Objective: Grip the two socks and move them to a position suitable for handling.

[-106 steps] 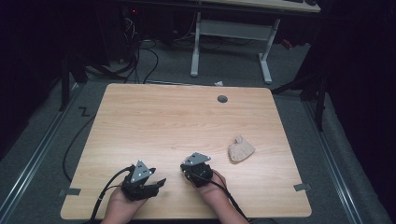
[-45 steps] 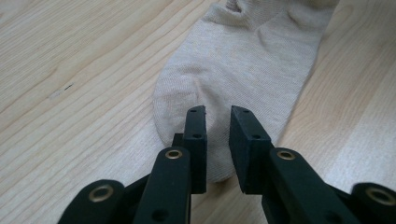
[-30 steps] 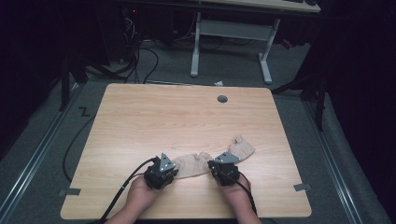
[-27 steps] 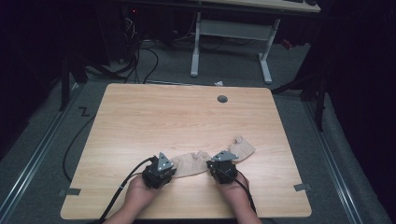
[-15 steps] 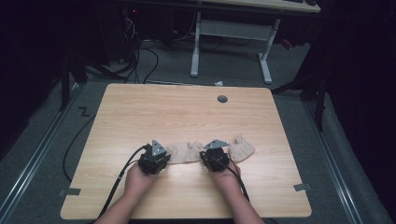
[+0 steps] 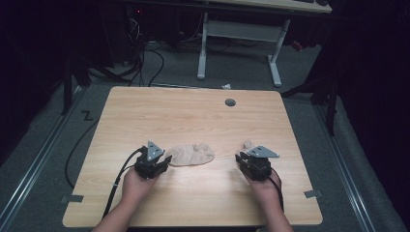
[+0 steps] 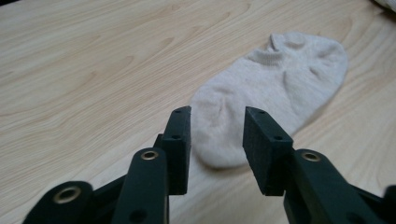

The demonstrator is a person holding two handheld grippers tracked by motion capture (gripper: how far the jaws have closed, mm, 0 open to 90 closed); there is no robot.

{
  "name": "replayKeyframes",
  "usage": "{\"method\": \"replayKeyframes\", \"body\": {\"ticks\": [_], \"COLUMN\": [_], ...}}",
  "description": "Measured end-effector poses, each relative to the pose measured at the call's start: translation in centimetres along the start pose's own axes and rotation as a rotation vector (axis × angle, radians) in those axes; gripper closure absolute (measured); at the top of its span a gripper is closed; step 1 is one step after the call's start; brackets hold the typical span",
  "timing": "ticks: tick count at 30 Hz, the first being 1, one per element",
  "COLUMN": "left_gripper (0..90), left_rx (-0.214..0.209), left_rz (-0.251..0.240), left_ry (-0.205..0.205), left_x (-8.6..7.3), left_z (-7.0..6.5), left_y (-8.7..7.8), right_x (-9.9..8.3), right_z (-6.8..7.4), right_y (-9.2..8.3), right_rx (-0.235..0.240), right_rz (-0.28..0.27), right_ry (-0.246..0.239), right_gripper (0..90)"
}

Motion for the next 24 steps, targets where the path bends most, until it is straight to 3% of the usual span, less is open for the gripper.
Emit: {"method": "replayKeyframes", "body": {"ticks": [4, 5, 6, 7, 8, 9, 12, 14, 15, 21, 24], "left_gripper": [57.3, 56.9, 56.7, 56.7, 56.7, 56.9, 56.6, 56.4, 56.4, 55.7, 55.4], "left_rx": [-0.006, -0.008, -0.008, -0.003, -0.003, -0.015, -0.008, -0.011, -0.016, -0.025, -0.025], "left_rz": [0.018, 0.023, 0.023, 0.014, 0.014, 0.019, 0.028, 0.021, 0.012, 0.011, 0.009], "left_ry": [-0.002, -0.026, -0.026, -0.056, -0.056, -0.091, -0.07, -0.079, -0.095, -0.087, -0.09], "left_x": [-0.7, -1.8, -1.8, -2.8, -2.8, -3.8, -4.0, -4.0, -4.0, -4.0, -4.1], "left_z": [0.6, 1.0, 1.0, 1.3, 1.3, 1.5, 1.8, 2.0, 2.2, 2.1, 2.1], "left_y": [-1.9, -3.1, -3.1, -3.5, -3.5, -3.6, -3.6, -3.7, -3.8, -4.0, -3.9], "right_x": [-0.4, -0.5, -0.5, -0.6, -0.6, -0.8, -1.0, -1.0, -1.2, -1.8, -2.4], "right_z": [-0.8, -1.0, -1.0, -1.2, -1.2, -1.3, -1.0, -0.7, -0.3, -1.0, -1.2], "right_y": [-0.5, -0.6, -0.6, -0.6, -0.6, -0.5, -0.1, 0.1, 0.8, 2.3, 2.8], "right_rx": [-0.023, -0.033, -0.033, -0.047, -0.047, -0.059, -0.044, -0.042, -0.05, -0.09, -0.086], "right_rz": [0.004, 0.005, 0.005, 0.011, 0.011, 0.026, 0.042, 0.049, 0.081, 0.138, 0.181], "right_ry": [0.01, 0.017, 0.017, 0.01, 0.01, 0.011, 0.016, 0.008, -0.019, -0.026, -0.025], "right_gripper": [70.7, 69.7, 69.7, 68.1, 68.1, 64.5, 56.7, 53.8, 48.0, 41.7, 46.6]}}
Point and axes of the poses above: each handheld gripper's, and its own axes: y roughly forward along the jaws, x roughly out of its top, z roughly to its left, the point moved 5 cm from there along y, roughly forward along the jaws, and after that the axes turned 4 degrees about -z, right-handed, at the moved point
